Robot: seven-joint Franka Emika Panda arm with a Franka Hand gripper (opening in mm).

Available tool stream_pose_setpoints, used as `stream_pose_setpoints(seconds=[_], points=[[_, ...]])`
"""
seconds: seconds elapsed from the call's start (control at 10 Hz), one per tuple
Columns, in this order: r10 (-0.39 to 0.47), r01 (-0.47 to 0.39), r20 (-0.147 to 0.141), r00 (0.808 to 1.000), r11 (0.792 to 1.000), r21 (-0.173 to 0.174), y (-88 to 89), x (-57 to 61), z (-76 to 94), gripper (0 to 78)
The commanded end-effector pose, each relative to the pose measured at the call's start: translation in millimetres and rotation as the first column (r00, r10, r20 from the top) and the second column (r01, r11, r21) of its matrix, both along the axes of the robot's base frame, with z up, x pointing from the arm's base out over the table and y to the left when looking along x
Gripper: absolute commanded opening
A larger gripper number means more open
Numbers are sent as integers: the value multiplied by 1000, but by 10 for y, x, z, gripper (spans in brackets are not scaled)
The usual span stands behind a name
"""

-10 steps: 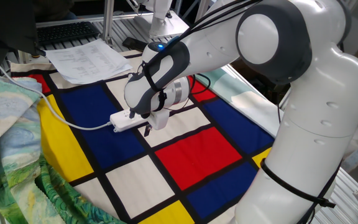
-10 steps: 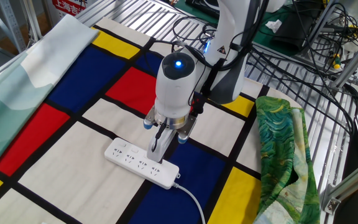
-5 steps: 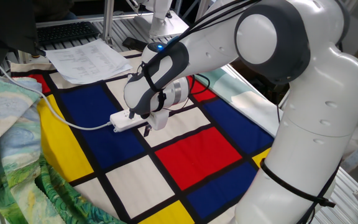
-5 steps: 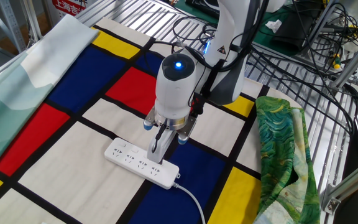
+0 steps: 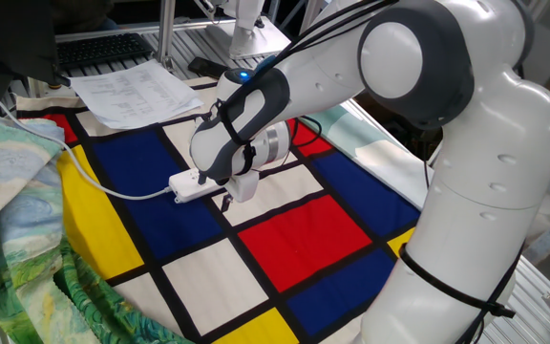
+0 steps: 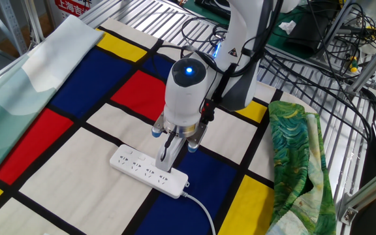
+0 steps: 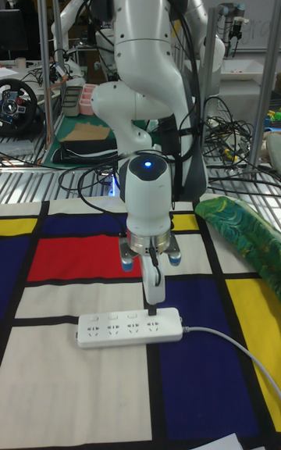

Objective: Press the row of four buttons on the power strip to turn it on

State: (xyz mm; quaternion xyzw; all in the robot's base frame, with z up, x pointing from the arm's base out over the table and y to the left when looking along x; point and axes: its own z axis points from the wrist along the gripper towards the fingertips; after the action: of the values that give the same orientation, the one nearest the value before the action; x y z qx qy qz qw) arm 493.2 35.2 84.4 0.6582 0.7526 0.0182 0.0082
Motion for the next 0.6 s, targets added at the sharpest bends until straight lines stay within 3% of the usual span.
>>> stream_pose_setpoints(seconds=[0.1, 0.6], points=[[-4, 4, 0, 1000, 1000, -1, -6, -6, 1, 774], [-5, 5, -1, 1000, 1000, -2, 14, -9, -51, 774]])
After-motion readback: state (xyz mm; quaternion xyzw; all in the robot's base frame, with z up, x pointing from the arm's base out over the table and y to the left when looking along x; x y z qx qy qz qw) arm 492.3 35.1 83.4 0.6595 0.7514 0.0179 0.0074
